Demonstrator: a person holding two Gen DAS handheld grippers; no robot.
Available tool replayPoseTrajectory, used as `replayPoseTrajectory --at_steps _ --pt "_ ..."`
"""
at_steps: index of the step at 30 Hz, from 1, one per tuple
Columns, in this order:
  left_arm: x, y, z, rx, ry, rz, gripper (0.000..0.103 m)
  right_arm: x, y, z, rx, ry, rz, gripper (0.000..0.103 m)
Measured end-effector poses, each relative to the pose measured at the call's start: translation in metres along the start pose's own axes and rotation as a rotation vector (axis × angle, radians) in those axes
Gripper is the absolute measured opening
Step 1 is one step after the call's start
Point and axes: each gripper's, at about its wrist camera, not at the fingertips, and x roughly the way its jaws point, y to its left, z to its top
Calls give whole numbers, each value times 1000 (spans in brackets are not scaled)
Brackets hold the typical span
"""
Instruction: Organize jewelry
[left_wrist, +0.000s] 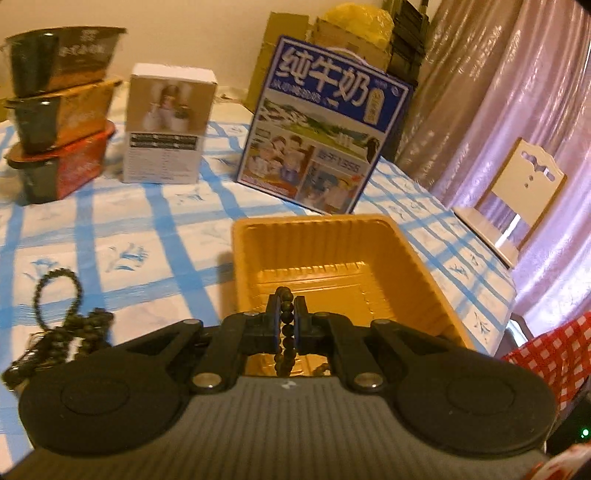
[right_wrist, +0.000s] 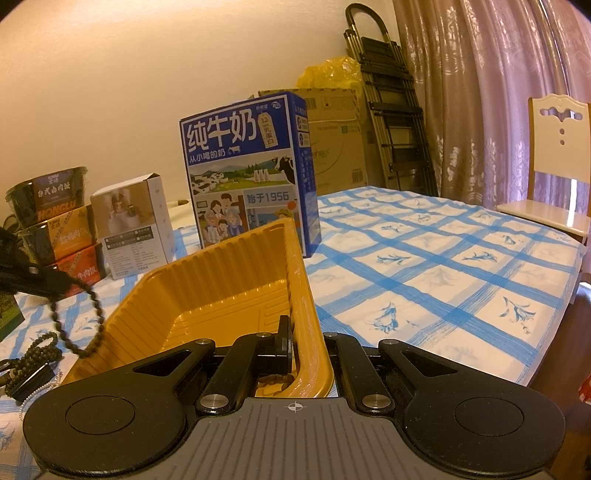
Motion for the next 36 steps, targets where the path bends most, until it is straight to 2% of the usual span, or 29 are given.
replayPoseTrajectory --at_steps 5,10,15,22,29,36 --pt "16 -7 0 3 25 -26 7 0 0 0 0 0 -1 4" --pt "6 0 1 -5 -2 -18 12 0 0 0 1 0 0 4" --pt "-13 21 -5 -4 -22 61 15 0 0 0 0 0 0 4" --pt "-33 67 -30 -9 9 199 15 0 1 0 0 0 -1 4" --pt "-38 87 -64 5 75 249 15 1 1 0 -1 1 -1 4" --pt "-28 75 -81 99 99 251 15 1 1 0 0 1 -1 4"
